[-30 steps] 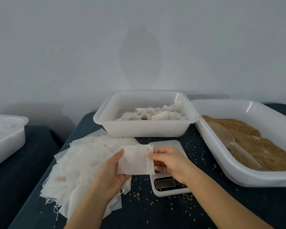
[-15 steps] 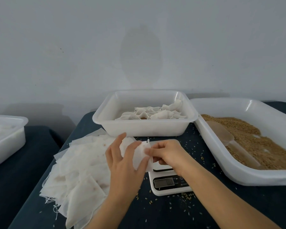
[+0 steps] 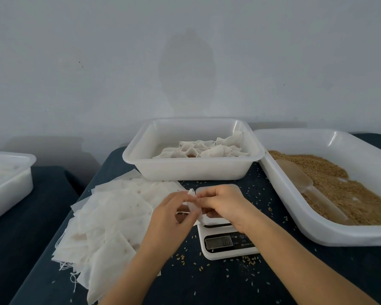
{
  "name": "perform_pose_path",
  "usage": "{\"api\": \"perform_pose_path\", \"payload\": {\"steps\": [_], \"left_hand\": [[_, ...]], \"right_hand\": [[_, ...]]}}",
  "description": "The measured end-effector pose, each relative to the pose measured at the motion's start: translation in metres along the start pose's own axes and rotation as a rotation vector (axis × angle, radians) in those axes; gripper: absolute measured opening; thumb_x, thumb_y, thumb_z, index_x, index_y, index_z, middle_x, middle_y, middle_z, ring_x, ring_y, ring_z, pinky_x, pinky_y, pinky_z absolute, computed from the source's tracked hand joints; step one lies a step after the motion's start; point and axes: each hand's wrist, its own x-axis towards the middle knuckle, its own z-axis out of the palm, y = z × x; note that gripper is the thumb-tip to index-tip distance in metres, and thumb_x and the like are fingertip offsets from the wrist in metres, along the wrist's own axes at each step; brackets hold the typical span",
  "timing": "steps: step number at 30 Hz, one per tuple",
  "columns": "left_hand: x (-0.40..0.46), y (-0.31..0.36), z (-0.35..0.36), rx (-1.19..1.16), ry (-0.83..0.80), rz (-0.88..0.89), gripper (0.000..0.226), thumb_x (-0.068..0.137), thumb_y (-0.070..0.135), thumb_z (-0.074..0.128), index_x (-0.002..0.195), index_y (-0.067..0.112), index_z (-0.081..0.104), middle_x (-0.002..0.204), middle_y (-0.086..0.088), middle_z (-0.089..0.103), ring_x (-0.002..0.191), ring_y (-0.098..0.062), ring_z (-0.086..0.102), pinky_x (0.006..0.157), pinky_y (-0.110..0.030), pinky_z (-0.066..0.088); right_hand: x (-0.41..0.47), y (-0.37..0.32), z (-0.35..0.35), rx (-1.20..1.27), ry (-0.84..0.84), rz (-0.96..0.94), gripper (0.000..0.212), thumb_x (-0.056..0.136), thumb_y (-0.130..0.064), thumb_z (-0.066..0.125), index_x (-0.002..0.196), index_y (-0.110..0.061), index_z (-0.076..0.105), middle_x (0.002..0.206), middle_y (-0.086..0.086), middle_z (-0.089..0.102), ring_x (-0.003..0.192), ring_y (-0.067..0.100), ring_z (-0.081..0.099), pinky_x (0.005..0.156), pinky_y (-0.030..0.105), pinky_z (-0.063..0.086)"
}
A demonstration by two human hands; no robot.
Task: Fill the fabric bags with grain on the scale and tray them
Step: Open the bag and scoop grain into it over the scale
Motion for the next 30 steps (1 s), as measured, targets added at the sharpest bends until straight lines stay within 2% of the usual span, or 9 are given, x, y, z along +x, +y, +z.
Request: {"api": "perform_pose_path", "payload": {"steps": [2,4,7,11,18,22,25,27,30], "left_hand": [[0.002,-0.002,-0.006,0.196,-0.080,0.089,0.011,0.080,0.040,0.065,0.087,0.032,0.063,0.113,0.023,0.049,0.087,0.009,0.057,0.070,-0.004,0.044],[0.005,-0.007,-0.013,0.412,-0.162,0.195,0.031,0.075,0.053,0.064,0.092,0.027,0.064,0.123,0.025,0.040,0.095,0.012,0.049,0.077,0.000,0.037],[0.010,-0.006,-0.019,0.632,-0.218,0.359,0.027,0.070,0.037,0.078,0.088,0.018,0.069,0.121,0.003,0.056,0.100,-0.012,0.058,0.079,-0.014,0.043],[0.015,-0.003,-0.019,0.578,-0.169,0.417,0.010,0.075,0.023,0.072,0.076,0.013,0.071,0.092,-0.001,0.068,0.082,-0.017,0.066,0.077,-0.017,0.040],[0.018,0.000,-0.025,0.658,-0.226,0.498,0.021,0.079,0.032,0.066,0.067,0.015,0.064,0.080,0.004,0.067,0.070,-0.015,0.063,0.059,-0.025,0.051],[0.017,0.002,-0.022,0.590,-0.193,0.461,0.019,0.078,0.025,0.074,0.069,0.013,0.062,0.076,0.004,0.064,0.065,-0.012,0.058,0.057,-0.021,0.046],[0.017,0.001,-0.019,0.528,-0.132,0.426,0.015,0.077,0.023,0.075,0.072,0.012,0.065,0.075,0.004,0.064,0.065,-0.010,0.058,0.061,-0.021,0.044],[0.018,0.001,-0.017,0.517,-0.122,0.431,0.015,0.077,0.023,0.075,0.072,0.013,0.065,0.075,0.005,0.064,0.066,-0.010,0.059,0.059,-0.020,0.044],[0.021,0.002,-0.013,0.551,-0.125,0.479,0.013,0.075,0.023,0.076,0.072,0.015,0.067,0.076,0.006,0.067,0.067,-0.011,0.061,0.056,-0.023,0.050]], "right_hand": [[0.002,0.000,-0.001,-0.025,-0.007,0.009,0.004,0.087,-0.019,0.069,0.085,-0.018,0.072,0.071,-0.006,0.072,0.066,0.004,0.068,0.067,0.020,0.056],[0.002,0.000,-0.002,-0.018,0.003,0.022,0.006,0.091,-0.014,0.063,0.089,-0.014,0.069,0.073,-0.004,0.073,0.069,0.011,0.071,0.069,0.027,0.060],[0.001,0.001,-0.003,-0.070,0.020,-0.014,0.009,0.092,-0.011,0.060,0.097,-0.019,0.060,0.073,-0.005,0.073,0.069,0.012,0.072,0.061,0.024,0.058],[0.000,0.004,0.000,-0.120,-0.011,-0.082,0.030,0.082,-0.009,0.070,0.099,-0.027,0.054,0.067,-0.011,0.066,0.062,0.007,0.069,0.059,0.021,0.056],[-0.003,0.000,-0.005,-0.590,0.130,-0.258,0.034,0.080,-0.009,0.066,0.096,-0.037,0.055,0.072,-0.009,0.052,0.058,0.002,0.048,0.060,0.020,0.048],[-0.009,-0.008,-0.008,-0.497,-0.006,-0.202,0.029,0.084,-0.012,0.067,0.104,-0.032,0.061,0.096,-0.011,0.058,0.079,0.008,0.063,0.076,0.024,0.056],[-0.022,-0.019,-0.025,-0.382,-0.113,-0.116,0.027,0.082,-0.034,0.071,0.106,-0.041,0.061,0.106,-0.015,0.060,0.088,0.008,0.067,0.076,0.024,0.058],[-0.033,-0.029,-0.051,-0.412,-0.021,-0.132,0.025,0.078,-0.045,0.069,0.101,-0.047,0.061,0.103,-0.019,0.063,0.088,0.006,0.068,0.078,0.027,0.058],[-0.046,-0.043,-0.103,-0.543,0.362,-0.148,0.014,0.086,-0.034,0.064,0.099,-0.038,0.066,0.092,-0.016,0.068,0.081,0.009,0.068,0.080,0.034,0.055]]}}
